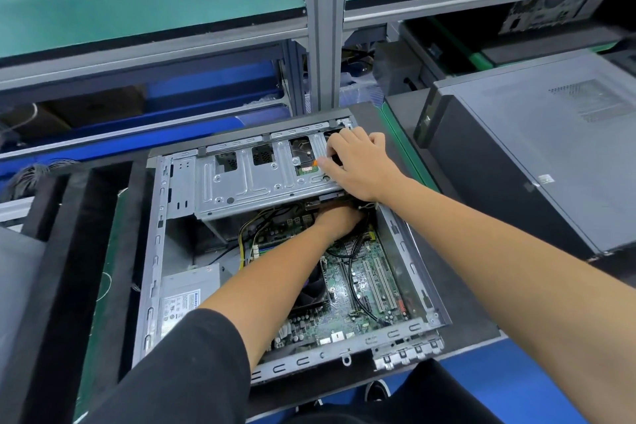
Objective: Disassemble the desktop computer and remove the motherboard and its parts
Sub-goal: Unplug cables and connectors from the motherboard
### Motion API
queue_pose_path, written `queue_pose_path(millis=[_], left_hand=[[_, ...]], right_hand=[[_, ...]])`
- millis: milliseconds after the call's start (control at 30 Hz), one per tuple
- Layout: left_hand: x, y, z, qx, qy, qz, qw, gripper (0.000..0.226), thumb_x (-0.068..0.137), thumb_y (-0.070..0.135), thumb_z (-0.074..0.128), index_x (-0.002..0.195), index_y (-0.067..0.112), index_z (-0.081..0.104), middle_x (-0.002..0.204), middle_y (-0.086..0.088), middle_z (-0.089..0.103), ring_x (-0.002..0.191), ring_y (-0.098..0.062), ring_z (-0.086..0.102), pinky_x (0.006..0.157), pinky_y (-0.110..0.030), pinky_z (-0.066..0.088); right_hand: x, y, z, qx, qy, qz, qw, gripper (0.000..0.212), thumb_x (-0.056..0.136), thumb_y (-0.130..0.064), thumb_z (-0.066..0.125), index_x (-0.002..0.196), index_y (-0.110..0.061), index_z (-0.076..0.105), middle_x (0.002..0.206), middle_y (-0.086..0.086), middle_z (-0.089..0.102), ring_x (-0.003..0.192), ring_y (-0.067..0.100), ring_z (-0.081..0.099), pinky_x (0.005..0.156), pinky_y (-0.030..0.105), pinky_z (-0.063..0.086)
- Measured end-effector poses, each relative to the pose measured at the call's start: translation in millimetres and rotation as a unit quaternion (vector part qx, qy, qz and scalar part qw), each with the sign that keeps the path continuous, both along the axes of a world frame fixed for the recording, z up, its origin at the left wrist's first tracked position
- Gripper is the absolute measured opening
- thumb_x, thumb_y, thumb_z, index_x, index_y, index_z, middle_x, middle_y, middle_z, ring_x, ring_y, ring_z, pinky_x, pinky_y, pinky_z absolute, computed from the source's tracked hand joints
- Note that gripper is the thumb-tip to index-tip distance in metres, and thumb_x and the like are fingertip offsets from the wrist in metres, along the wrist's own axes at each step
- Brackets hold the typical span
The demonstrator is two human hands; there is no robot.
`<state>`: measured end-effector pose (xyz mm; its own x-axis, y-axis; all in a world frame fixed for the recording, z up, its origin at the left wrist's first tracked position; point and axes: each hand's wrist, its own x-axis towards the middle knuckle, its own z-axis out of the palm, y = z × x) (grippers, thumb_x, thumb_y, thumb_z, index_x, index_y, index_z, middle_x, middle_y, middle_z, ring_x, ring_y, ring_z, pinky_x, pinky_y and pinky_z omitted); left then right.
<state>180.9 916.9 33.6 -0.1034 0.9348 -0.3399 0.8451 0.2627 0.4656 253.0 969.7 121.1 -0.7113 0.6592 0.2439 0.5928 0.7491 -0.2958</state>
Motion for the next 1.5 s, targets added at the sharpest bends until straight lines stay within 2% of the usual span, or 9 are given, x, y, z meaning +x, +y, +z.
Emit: queue_pose_path(millis=[167, 300, 467, 833, 900, 1000, 1100, 1267, 1500], left_hand=[[2.3, -0.1, 1.7, 0.002, 0.005, 0.0, 1.0, 0.042, 0.099, 0.023, 0.045, 0.139, 0.012, 0.044, 0.139, -0.016, 0.051, 0.118, -0.033, 0.052, 0.083, -0.032, 0.037], [1.1, 0.5, 2.7, 0.003, 0.004, 0.005, 1.0, 0.045, 0.098, 0.024, 0.046, 0.142, 0.012, 0.042, 0.142, -0.015, 0.047, 0.123, -0.032, 0.049, 0.087, -0.033, 0.038], [2.1, -0.5, -1.3, 0.005, -0.015, 0.022, 1.0, 0.047, 0.096, 0.026, 0.05, 0.141, 0.014, 0.042, 0.14, -0.015, 0.05, 0.118, -0.034, 0.052, 0.079, -0.031, 0.036], [1.5, -2.0, 0.1, 0.006, -0.027, 0.026, 0.999, 0.045, 0.097, 0.025, 0.05, 0.14, 0.016, 0.044, 0.14, -0.014, 0.051, 0.119, -0.032, 0.052, 0.077, -0.028, 0.033], [1.6, -1.5, 1.8, 0.011, -0.016, 0.012, 1.0, 0.045, 0.098, 0.024, 0.048, 0.141, 0.014, 0.043, 0.141, -0.014, 0.049, 0.122, -0.031, 0.05, 0.081, -0.028, 0.034], [-0.4, -0.6, 2.7, 0.001, -0.017, -0.007, 1.0, 0.048, 0.099, 0.026, 0.046, 0.145, 0.015, 0.037, 0.149, -0.012, 0.04, 0.131, -0.028, 0.042, 0.097, -0.03, 0.033], [0.8, 2.5, 3.2, -0.026, -0.005, -0.01, 1.0, 0.051, 0.1, 0.03, 0.044, 0.148, 0.016, 0.032, 0.151, -0.011, 0.037, 0.133, -0.028, 0.04, 0.1, -0.032, 0.033], [3.2, 0.5, 0.9, 0.013, -0.021, 0.014, 1.0, 0.044, 0.095, 0.022, 0.049, 0.138, 0.012, 0.046, 0.138, -0.017, 0.051, 0.118, -0.035, 0.051, 0.08, -0.032, 0.036], [4.2, 2.4, -1.1, -0.006, -0.033, 0.024, 0.999, 0.046, 0.096, 0.026, 0.048, 0.14, 0.015, 0.044, 0.138, -0.016, 0.051, 0.116, -0.034, 0.052, 0.077, -0.03, 0.035]], right_hand=[[0.3, 0.8, -1.0, 0.007, -0.005, -0.001, 1.0, 0.032, 0.096, -0.049, 0.039, 0.089, -0.02, 0.05, 0.092, -0.004, 0.048, 0.091, 0.016, 0.039, 0.082, 0.034, 0.02], [-0.6, 0.8, -2.5, 0.016, -0.005, -0.002, 1.0, 0.032, 0.097, -0.049, 0.04, 0.09, -0.019, 0.051, 0.093, -0.004, 0.049, 0.09, 0.016, 0.038, 0.079, 0.032, 0.017], [-0.9, 2.0, -2.8, 0.015, -0.004, -0.002, 1.0, 0.032, 0.096, -0.049, 0.039, 0.09, -0.02, 0.05, 0.091, -0.005, 0.047, 0.089, 0.015, 0.037, 0.077, 0.032, 0.014], [0.6, 0.1, 0.0, 0.013, -0.007, 0.003, 1.0, 0.029, 0.097, -0.047, 0.04, 0.09, -0.02, 0.047, 0.093, -0.005, 0.047, 0.091, 0.017, 0.039, 0.08, 0.033, 0.017], [0.7, -0.6, 1.0, 0.012, -0.007, 0.002, 1.0, 0.029, 0.097, -0.047, 0.04, 0.09, -0.021, 0.047, 0.093, -0.005, 0.047, 0.092, 0.017, 0.039, 0.08, 0.033, 0.018], [1.2, 0.0, 1.4, 0.011, -0.008, 0.001, 1.0, 0.028, 0.097, -0.047, 0.041, 0.09, -0.021, 0.047, 0.094, -0.005, 0.048, 0.092, 0.016, 0.039, 0.082, 0.033, 0.02], [2.0, 0.3, 0.5, 0.013, -0.01, 0.001, 1.0, 0.028, 0.098, -0.047, 0.041, 0.091, -0.02, 0.047, 0.094, -0.005, 0.046, 0.091, 0.016, 0.039, 0.082, 0.034, 0.02], [-0.1, -0.4, 1.4, 0.016, -0.012, -0.001, 1.0, 0.029, 0.097, -0.047, 0.042, 0.088, -0.02, 0.047, 0.091, -0.005, 0.047, 0.088, 0.017, 0.039, 0.079, 0.033, 0.02], [0.7, 0.0, 1.4, 0.016, -0.012, 0.001, 1.0, 0.029, 0.096, -0.047, 0.042, 0.088, -0.019, 0.048, 0.091, -0.005, 0.047, 0.088, 0.017, 0.038, 0.079, 0.034, 0.02]])
